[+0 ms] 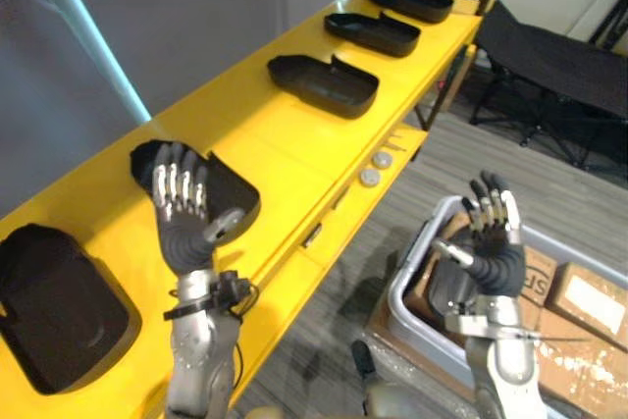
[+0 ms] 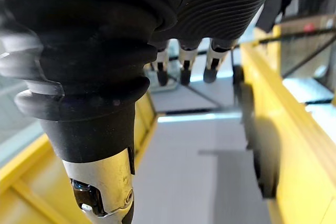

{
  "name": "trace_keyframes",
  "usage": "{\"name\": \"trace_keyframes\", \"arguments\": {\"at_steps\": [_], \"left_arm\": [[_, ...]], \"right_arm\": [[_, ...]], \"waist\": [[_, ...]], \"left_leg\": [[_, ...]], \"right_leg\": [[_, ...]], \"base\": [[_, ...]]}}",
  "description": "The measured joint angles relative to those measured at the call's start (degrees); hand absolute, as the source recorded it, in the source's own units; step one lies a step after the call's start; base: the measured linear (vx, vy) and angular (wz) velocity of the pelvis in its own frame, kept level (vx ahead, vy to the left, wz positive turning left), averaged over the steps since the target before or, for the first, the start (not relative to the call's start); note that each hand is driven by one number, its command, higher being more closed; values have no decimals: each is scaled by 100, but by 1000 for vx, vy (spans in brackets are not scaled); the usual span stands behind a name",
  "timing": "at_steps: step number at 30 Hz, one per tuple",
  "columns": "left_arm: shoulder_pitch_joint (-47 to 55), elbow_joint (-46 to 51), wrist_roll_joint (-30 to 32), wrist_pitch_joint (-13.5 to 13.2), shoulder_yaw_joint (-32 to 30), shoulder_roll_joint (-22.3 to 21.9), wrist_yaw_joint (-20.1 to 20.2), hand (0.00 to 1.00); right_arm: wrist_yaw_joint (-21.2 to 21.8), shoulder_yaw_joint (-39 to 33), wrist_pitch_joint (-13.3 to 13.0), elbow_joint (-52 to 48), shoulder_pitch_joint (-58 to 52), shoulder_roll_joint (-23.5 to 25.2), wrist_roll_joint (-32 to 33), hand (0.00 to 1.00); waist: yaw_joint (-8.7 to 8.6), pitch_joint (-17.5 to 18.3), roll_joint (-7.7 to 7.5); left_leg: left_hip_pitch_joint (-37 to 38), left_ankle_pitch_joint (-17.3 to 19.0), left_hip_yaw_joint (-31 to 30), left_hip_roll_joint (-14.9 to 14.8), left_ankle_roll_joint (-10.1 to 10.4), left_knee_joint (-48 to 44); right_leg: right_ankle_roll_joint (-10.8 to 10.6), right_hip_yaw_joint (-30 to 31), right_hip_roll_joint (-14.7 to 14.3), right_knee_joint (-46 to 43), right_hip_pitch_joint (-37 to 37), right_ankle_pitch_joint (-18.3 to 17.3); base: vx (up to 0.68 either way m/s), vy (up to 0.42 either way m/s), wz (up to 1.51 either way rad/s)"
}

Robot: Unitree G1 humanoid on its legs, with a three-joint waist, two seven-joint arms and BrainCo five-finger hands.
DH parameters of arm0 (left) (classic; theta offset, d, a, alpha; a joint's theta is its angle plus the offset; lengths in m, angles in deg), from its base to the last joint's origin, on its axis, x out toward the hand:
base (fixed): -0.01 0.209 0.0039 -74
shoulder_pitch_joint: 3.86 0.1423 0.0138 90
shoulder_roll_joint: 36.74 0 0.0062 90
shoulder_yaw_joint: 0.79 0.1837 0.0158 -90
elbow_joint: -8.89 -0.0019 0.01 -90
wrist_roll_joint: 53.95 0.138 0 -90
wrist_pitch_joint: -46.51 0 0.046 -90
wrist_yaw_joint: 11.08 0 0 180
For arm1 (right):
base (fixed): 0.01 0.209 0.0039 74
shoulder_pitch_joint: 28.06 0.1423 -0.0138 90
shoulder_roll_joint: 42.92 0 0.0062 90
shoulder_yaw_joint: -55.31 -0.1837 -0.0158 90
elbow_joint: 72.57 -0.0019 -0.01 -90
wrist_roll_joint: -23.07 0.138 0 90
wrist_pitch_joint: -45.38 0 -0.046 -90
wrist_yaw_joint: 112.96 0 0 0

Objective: Walk over and take plastic housings, then place them on the shelf

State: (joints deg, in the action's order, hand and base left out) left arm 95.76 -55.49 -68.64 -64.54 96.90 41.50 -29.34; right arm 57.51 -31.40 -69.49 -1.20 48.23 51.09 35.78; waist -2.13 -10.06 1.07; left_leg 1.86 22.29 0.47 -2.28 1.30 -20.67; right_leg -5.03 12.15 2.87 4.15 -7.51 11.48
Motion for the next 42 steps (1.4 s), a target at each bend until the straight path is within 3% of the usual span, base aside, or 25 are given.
{"name": "trace_keyframes", "arguments": {"at_steps": [5, 7, 8, 9, 10, 11, 12, 14, 15, 18, 19, 21, 22, 23, 24, 26, 27, 29, 31, 34, 38, 42], "left_arm": [[-251, 13, 13, 21, 319, 1, 311, 0], [-326, 11, 160, 113, 445, 6, 380, 0], [-356, 12, 257, 190, 475, 28, 381, 0], [-358, 9, 302, 230, 456, 64, 377, 0], [-387, -20, 376, 250, 422, 103, 378, 0], [-435, -184, 396, 278, 423, 237, 372, 0], [-437, -278, 396, 289, 403, 289, 363, 0], [-404, -478, 342, 352, 351, 294, 336, 0], [-324, -493, 329, 407, 293, 296, 340, 0], [49, -638, 328, 494, 23, 296, 347, 0], [131, -687, 325, 514, -30, 301, 344, 0], [391, -827, 229, 549, -108, 373, 337, 0], [399, -845, 78, 548, -101, 405, 338, 0], [342, -930, -177, 554, -101, 418, 334, 0], [328, -1006, -351, 558, -70, 290, 322, 0], [339, -1043, -353, 560, 117, -29, 323, 0], [334, -1042, -383, 559, 208, -140, 326, 0], [395, -979, -466, 561, 530, -381, 359, 0], [449, -868, -450, 581, 724, -375, 478, 0], [557, -889, -228, 768, 760, -189, 709, 0], [740, -1223, 187, 1340, 881, 285, 1171, 0], [715, -1892, 761, 1894, 950, 459, 1461, 0]], "right_arm": [[-427, -58, 97, 243, -191, 132, -7, 0], [-263, -126, 89, 169, -546, 312, 69, 0], [-48, -155, 54, 130, -714, 398, 203, 0], [51, -144, 44, 136, -755, 409, 252, 0], [179, -147, 9, 138, -747, 423, 282, 0], [231, -71, -12, 190, -621, 405, 345, 0], [217, 6, -26, 292, -443, 405, 342, 0], [43, 336, -24, 638, -61, 443, 322, 0], [-153, 572, 11, 801, 75, 517, 228, 0], [-419, 962, 126, 1018, 173, 649, -33, 0], [-421, 979, 151, 1032, 174, 669, -47, 0], [-309, 974, 272, 1030, 94, 685, 1, 0], [-225, 959, 284, 1029, 50, 685, 7, 0], [-56, 899, 335, 1036, -83, 655, 14, 0], [115, 787, 425, 1040, -207, 561, 57, 0], [258, 585, 533, 1057, -370, 366, 171, 0], [300, 512, 549, 1085, -412, 258, 262, 0], [334, 204, 593, 1166, -489, -21, 433, 0], [255, 29, 597, 1284, -496, -28, 508, 0], [-44, -39, 677, 1641, -355, 70, 622, 0], [-450, -109, 1048, 2954, 308, 184, 670, 0], [-583, -446, 1240, 4446, 1491, -159, 788, 0]], "waist": [[-15, -142, -7], [-37, -205, -112], [-85, -247, -180], [-87, -238, -179], [-63, -255, -94], [-40, -243, -92], [-6, -260, -75], [63, -233, -9], [183, -198, -59], [467, -146, -134], [465, -133, -151], [442, 12, -288], [419, 48, -342], [364, 137, -470], [329, 178, -334], [218, 302, -113], [202, 315, -54], [171, 330, 205], [163, 338, 250], [173, 250, 108], [285, 211, -104], [418, 113, -28]], "left_leg": [[326, 76, 130, -39, -4, -154], [453, 113, 336, 42, -72, -209], [480, 125, 462, 94, -140, -276], [423, 91, 543, 50, -200, -271], [328, 11, 731, -38, -273, -224], [191, -198, 898, -104, -325, -130], [168, -332, 963, -165, -324, -23], [54, -575, 1025, -372, -265, 128], [-13, -722, 1192, -499, -211, 251], [-158, -930, 1623, -820, 38, 361], [-196, -966, 1716, -885, 97, 358], [-384, -1119, 2094, -1163, 343, 234], [-457, -1141, 2131, -1226, 381, 145], [-598, -1198, 2186, -1341, 489, -17], [-583, -1333, 2194, -1543, 682, 82], [-559, -1605, 2193, -1715, 829, 446], [-522, -1731, 2195, -1732, 827, 615], [-270, -2130, 2200, -1704, 819, 1194], [-187, -2149, 2182, -1649, 814, 1336], [-222, -2117, 2057, -1475, 912, 1424], [-363, -2100, 1871, -1199, 953, 1415], [-899, -2062, 1378, -1071, 918, 997]], "right_leg": [[-100, -116, -117, -610, -44, 74], [-79, -245, -90, -807, -37, 92], [5, -325, -93, -829, -75, 377], [-19, -336, -115, -620, -99, 749], [53, -576, -102, -725, -194, 720], [558, -1342, 88, -1985, -433, -311], [581, -1661, 253, -2570, -438, -773], [561, -2055, 583, -3171, -193, -1289], [568, -2221, 848, -3297, 16, -1427], [572, -2368, 1453, -3272, 490, -1408], [567, -2364, 1539, -3238, 539, -1398], [533, -2320, 1679, -2625, 600, -1178], [515, -2318, 1663, -2296, 679, -864], [102, -2336, 1547, -1824, 862, -909], [-245, -2413, 1339, -1556, 934, -1110], [-507, -2576, 1090, -1223, 969, -1263], [-514, -2603, 1024, -1146, 962, -1270], [-501, -2600, 909, -1067, 965, -1277], [-477, -2614, 894, -991, 958, -1299], [-564, -2638, 1005, -792, 954, -1276], [-651, -2692, 1223, -564, 947, -1096], [-720, -2995, 1314, -435, 950, -880]], "base": [[-3, 16, -20], [-174, 29, -60], [-260, 13, -68], [-255, -5, -69], [-316, 3, -67], [-339, 18, -63], [-315, 29, -48], [-193, -13, -45], [-169, -76, -62], [-132, -223, -91], [-72, -310, -105], [-47, -374, -101], [-43, -548, -76], [-44, -563, -59], [-36, -558, -47], [-2, -341, -29], [4, -285, -23], [-31, -188, -20], [-60, -69, -12], [-115, 16, -3], [-146, 71, 7], [-61, 62, 37]]}}
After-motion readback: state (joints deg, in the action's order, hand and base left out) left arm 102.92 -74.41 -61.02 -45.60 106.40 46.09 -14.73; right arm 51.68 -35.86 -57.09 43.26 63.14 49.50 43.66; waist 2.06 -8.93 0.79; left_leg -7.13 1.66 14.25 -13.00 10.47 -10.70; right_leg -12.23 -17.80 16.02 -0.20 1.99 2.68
